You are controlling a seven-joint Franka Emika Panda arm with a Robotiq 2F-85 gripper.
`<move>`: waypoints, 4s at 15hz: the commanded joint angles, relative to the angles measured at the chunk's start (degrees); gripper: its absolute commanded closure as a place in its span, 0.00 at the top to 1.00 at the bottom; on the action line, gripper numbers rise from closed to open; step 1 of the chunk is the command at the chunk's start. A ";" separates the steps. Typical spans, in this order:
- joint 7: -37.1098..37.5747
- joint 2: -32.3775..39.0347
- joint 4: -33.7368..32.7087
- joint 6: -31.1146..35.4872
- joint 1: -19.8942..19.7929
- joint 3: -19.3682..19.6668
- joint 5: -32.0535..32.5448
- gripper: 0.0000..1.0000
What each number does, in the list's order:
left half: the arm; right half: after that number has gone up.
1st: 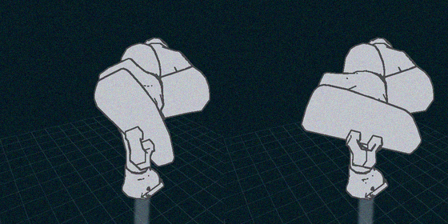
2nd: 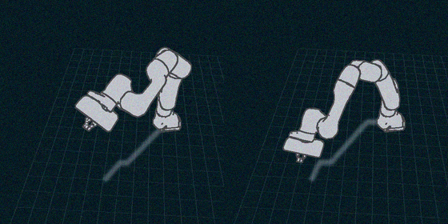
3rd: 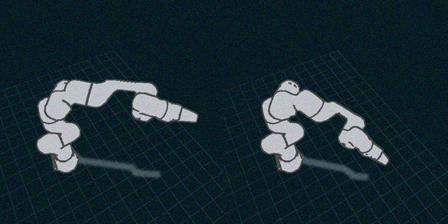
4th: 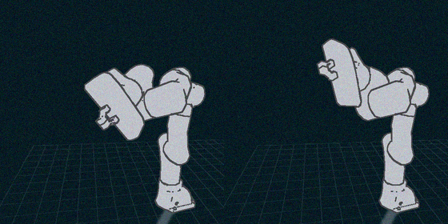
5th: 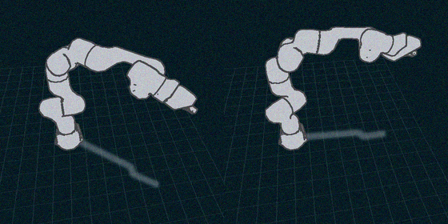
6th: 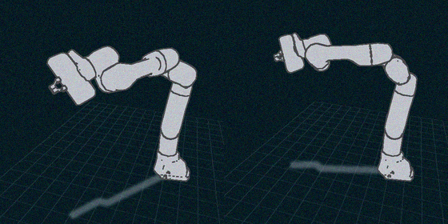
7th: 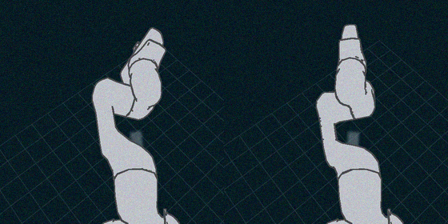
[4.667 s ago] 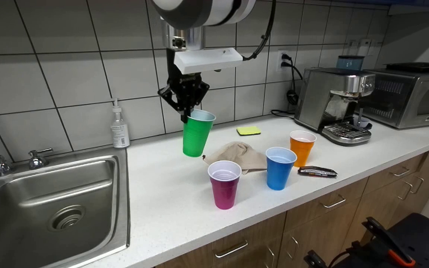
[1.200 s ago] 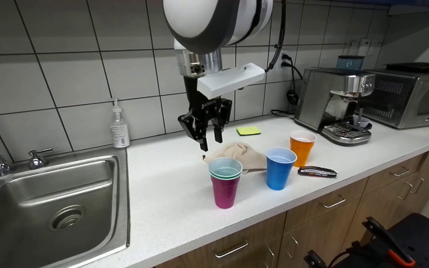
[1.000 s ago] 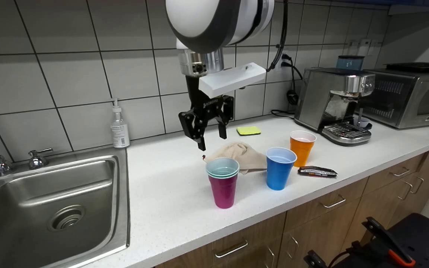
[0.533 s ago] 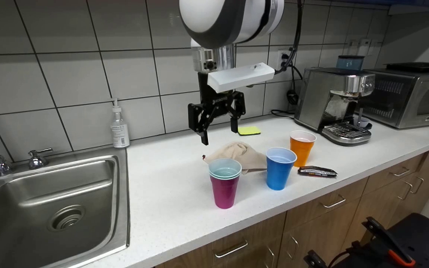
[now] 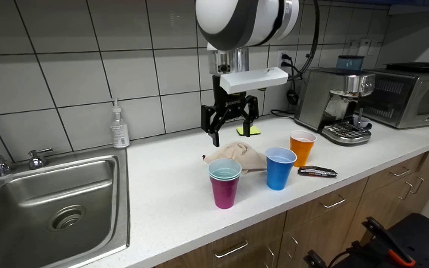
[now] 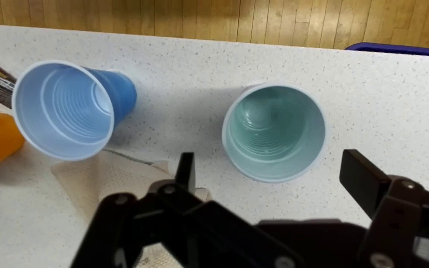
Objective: Stack up the cups on the counter
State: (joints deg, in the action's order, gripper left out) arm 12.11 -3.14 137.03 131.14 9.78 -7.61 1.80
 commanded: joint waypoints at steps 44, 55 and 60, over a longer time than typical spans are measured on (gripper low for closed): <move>-27.87 0.15 15.69 26.75 -8.46 10.20 -9.55 1.00; -27.04 3.96 15.09 26.92 -8.78 9.11 -7.87 1.00; -26.50 4.51 15.07 26.80 -8.85 8.63 -7.37 1.00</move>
State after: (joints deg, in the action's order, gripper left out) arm -14.37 0.94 152.34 157.29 1.59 1.82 -6.82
